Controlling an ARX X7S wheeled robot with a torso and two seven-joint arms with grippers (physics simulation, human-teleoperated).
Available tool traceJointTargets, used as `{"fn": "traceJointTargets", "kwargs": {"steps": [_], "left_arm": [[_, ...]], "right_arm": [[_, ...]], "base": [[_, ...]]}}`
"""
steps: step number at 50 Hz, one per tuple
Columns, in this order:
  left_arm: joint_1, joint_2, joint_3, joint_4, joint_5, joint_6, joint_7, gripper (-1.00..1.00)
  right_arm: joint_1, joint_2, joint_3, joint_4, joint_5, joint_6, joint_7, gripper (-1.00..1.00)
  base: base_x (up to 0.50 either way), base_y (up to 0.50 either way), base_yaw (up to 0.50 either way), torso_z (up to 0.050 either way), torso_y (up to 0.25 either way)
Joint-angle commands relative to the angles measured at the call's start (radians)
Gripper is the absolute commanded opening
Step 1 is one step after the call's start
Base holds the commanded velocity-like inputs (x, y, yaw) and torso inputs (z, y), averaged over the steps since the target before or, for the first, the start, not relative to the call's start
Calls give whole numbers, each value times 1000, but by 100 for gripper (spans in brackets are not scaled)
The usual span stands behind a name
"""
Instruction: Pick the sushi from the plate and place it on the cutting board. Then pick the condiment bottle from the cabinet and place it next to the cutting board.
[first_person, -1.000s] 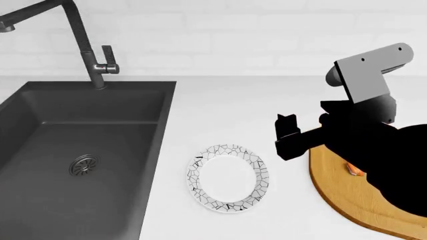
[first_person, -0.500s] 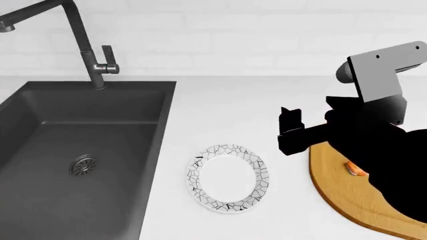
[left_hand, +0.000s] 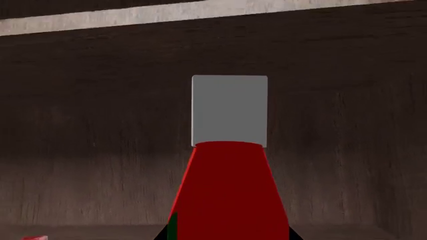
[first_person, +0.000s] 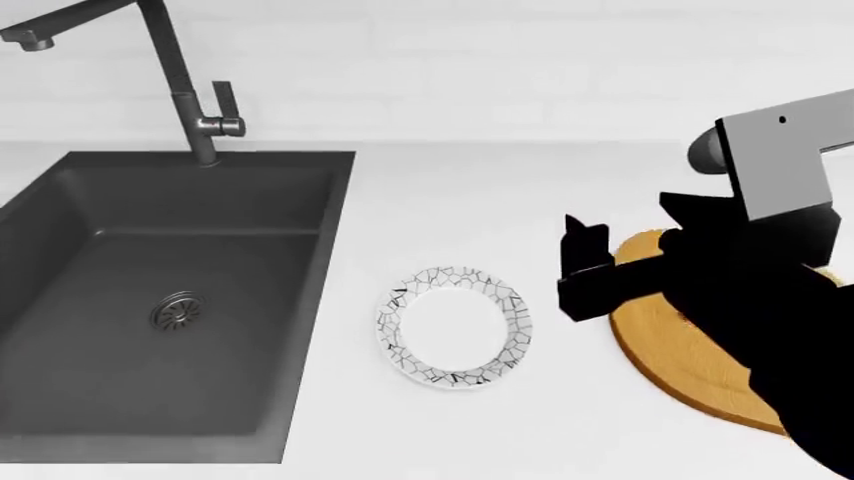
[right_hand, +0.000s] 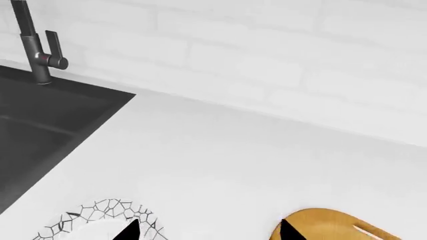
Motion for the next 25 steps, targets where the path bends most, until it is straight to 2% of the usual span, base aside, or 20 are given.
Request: {"fn": "traceJointTargets", "kwargs": {"steps": [1,15,25], "left_arm": [[-11,-3,-12,78,17,-53,12,-100],[-11,-7,-18,177,-21,-135,36,-100],[-11,-15,-25,388,-72,-348,144,-100]], "right_arm": [[6,5,-7,-21,27,-2,27,100],[-11,14,-4,-42,23,-14,25,100],[-39,6,-2,-66,-5,-31,24,100]], "base": [[-500,0,0,0,0],[-500,0,0,0,0],[-473,0,0,0,0]]}}
